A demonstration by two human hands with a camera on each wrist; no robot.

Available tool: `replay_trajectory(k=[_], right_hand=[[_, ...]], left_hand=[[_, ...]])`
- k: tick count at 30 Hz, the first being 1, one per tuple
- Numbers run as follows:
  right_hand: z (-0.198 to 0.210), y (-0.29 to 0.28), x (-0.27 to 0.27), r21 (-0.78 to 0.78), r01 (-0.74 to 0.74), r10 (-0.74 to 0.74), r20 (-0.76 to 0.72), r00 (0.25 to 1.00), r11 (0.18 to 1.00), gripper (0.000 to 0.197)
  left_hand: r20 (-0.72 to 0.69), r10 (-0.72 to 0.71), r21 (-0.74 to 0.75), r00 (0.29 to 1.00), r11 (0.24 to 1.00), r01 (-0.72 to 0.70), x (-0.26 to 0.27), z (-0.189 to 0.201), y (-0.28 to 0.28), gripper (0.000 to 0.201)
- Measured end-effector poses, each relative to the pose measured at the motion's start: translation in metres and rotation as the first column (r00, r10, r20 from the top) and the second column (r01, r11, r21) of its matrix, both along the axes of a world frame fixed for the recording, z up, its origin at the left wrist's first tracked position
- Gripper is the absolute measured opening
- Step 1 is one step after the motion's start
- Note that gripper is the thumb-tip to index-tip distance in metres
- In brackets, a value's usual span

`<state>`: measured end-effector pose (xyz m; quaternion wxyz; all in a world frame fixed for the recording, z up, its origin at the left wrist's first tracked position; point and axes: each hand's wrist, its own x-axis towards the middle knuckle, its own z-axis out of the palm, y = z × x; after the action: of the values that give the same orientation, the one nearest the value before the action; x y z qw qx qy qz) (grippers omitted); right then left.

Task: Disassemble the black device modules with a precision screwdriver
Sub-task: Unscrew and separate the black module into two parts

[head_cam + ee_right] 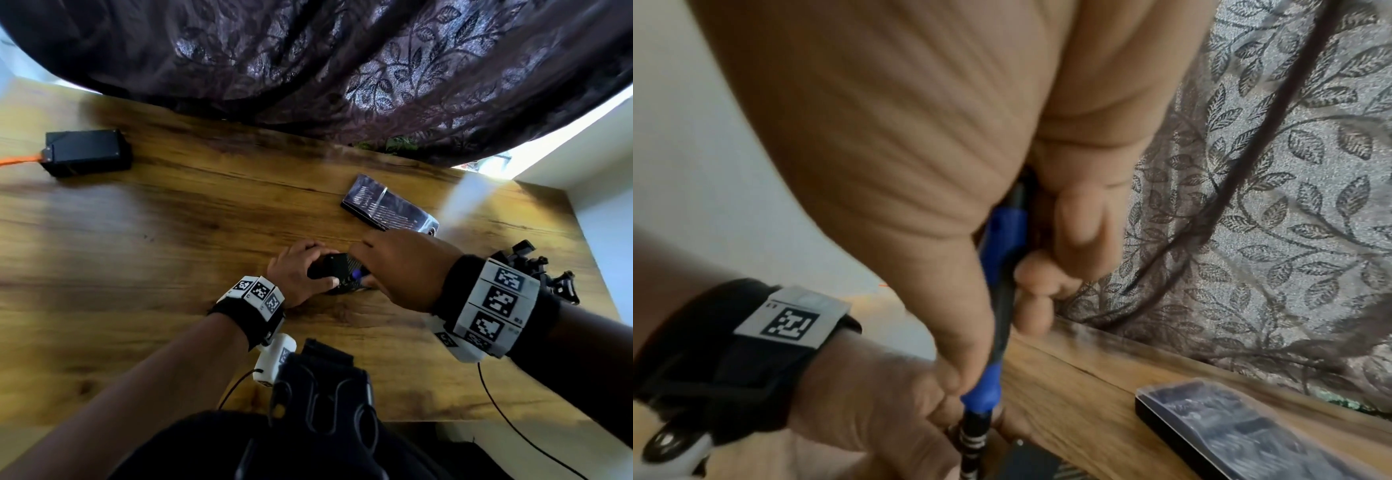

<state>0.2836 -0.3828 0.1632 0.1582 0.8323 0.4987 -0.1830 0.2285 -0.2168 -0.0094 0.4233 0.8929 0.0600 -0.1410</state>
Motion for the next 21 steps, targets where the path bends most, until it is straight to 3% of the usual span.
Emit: replay_trajectory(k=[3, 5, 7, 12, 21], right_hand=[[-0.002, -0.001, -0.005, 0.087, -0.064, 0.064, -0.001, 0.998, 0.994, 0.029], [-0.002, 0.002, -0.01, 0.147, -0.078, 0.077, 0.015, 0.997, 0.986, 0.022], [-0.001, 0.008, -0.014, 0.077, -0.066, 0.065, 0.021, 0.998, 0.995, 0.012], [0.008, 0.013, -0.008, -0.09, 0.047, -0.04, 0.071, 0.997, 0.995, 0.037], [0.003, 0.01, -0.01, 0.032, 0.073, -0.073, -0.018, 0.997, 0.997, 0.023]], left_hand=[[0.001, 0.009, -0.001, 1.0, 1.0, -0.009, 0.001, 0.0, 0.0, 0.061], [-0.003, 0.017, -0.018, 1.0, 1.0, -0.017, 0.001, -0.001, 0.0, 0.06], [-0.015, 0.017, -0.036, 1.0, 0.999, -0.017, 0.002, -0.002, 0.001, 0.059], [-0.019, 0.023, -0.036, 1.0, 0.999, -0.023, 0.002, -0.003, 0.001, 0.061], [-0.011, 0.017, -0.03, 1.0, 0.999, -0.018, 0.002, -0.002, 0.0, 0.063]])
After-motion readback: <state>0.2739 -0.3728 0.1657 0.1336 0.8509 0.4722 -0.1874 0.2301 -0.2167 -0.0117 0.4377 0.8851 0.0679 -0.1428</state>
